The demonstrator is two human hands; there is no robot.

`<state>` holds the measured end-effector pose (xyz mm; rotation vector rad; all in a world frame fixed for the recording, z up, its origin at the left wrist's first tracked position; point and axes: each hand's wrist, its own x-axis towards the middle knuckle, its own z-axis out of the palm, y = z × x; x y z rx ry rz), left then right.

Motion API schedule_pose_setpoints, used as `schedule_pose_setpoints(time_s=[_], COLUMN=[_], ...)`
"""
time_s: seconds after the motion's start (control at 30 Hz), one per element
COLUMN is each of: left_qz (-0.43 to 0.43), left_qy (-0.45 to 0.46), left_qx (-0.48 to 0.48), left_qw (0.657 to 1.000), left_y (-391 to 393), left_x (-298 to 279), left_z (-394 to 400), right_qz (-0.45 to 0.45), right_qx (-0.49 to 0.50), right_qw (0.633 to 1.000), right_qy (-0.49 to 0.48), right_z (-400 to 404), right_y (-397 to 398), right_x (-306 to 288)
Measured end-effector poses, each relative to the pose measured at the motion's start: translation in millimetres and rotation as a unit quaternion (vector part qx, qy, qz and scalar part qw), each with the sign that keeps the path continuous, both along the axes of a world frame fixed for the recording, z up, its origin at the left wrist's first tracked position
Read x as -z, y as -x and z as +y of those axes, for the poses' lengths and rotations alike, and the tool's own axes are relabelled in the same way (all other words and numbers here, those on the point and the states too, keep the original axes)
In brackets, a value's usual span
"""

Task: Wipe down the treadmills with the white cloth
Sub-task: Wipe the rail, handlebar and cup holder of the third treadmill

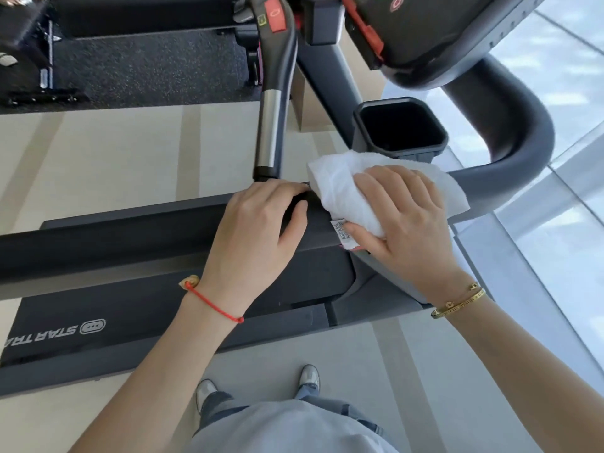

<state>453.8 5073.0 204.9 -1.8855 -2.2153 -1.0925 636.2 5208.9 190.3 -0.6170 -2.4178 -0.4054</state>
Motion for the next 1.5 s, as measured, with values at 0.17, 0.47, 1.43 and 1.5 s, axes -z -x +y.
schedule_pose_setpoints(time_s=[0.17, 0.47, 1.43, 1.5], left_qz=[0.003, -0.002, -0.061, -0.083], left_qy=[0.001, 0.021, 0.201, 0.199], left_qx=[-0.018, -0.037, -0.045, -0.058], left_qw=[1.0, 0.999, 0.977, 0.975], left_y=[-27.6, -40.9, -16.4, -18.5], left_x=[-0.3, -5.6, -30.5, -30.1], left_z=[20.6, 36.2, 158.2, 162.2], right_qz=[0.007, 0.054, -0.13, -0.134], right_qx=[-0.008, -0.058, 0.045, 0.01], right_qw=[0.999, 0.996, 0.878, 0.881], right_qy=[0.032, 0.032, 0.459, 0.454], right_z=[23.1, 46.3, 184.3, 192.0], right_y=[-32.9, -51.5, 7.8, 4.4], right_x=[-3.7, 2.9, -72.0, -67.6])
